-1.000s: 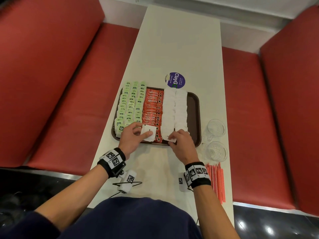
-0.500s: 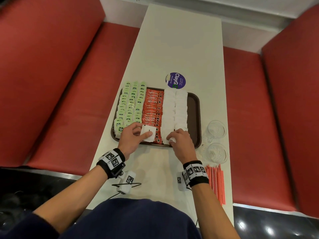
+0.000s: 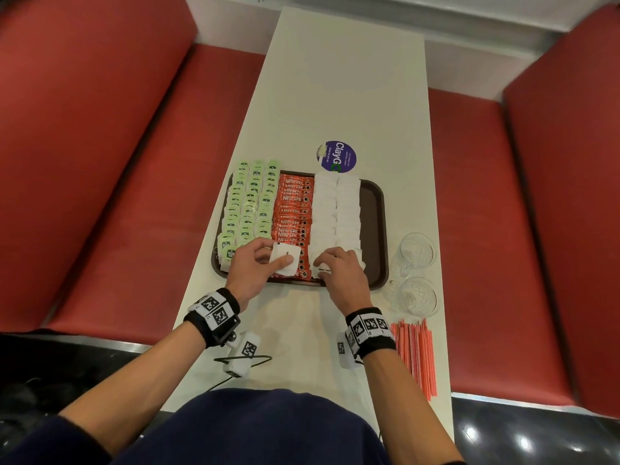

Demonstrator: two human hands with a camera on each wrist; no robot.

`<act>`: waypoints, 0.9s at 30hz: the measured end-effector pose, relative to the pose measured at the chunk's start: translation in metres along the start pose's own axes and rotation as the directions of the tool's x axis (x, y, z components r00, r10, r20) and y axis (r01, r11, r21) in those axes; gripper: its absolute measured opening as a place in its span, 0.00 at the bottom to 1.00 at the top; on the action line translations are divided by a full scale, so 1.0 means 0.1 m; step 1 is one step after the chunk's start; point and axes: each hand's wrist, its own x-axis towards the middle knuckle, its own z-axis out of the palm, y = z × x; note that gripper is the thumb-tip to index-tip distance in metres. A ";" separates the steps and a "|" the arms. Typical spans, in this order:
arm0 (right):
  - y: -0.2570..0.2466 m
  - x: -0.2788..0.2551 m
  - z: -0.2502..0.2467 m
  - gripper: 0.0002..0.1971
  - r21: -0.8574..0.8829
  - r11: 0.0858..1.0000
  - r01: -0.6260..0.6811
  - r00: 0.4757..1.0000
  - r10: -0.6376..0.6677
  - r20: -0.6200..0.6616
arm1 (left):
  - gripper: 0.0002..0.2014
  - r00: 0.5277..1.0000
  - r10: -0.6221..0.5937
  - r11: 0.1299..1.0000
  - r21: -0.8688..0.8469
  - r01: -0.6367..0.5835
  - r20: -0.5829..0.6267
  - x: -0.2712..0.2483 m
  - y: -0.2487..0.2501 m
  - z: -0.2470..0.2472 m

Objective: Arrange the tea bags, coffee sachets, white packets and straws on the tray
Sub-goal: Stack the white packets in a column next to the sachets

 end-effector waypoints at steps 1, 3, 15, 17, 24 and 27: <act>0.01 -0.01 -0.01 0.10 0.009 1.000 0.005 1.000 -0.006 0.006 | 0.16 1.000 -0.001 1.000 -0.001 0.001 0.001 0.00 0.00 0.00; 0.04 -0.04 -0.05 0.09 0.051 0.998 -0.026 0.999 0.028 -0.042 | 0.16 1.000 0.000 1.000 -0.006 0.000 0.002 0.00 0.00 -0.01; 0.39 -0.07 0.01 0.23 0.046 0.945 -0.325 0.928 0.328 -0.179 | 0.16 1.000 0.011 1.000 -0.025 -0.010 0.028 -0.02 0.00 0.04; 0.40 -0.03 0.01 0.19 0.076 0.953 -0.293 0.933 0.303 -0.196 | 0.17 1.000 0.009 1.000 -0.018 -0.009 0.028 -0.01 -0.01 0.04; 0.38 0.04 -0.03 0.14 0.108 0.960 -0.257 0.940 0.274 -0.201 | 0.18 0.999 0.007 1.000 -0.022 -0.006 0.037 0.00 -0.02 0.05; 0.37 0.03 -0.02 0.12 0.093 0.961 -0.261 0.941 0.274 -0.197 | 0.16 0.998 -0.014 0.999 -0.041 0.016 0.056 0.01 -0.02 0.07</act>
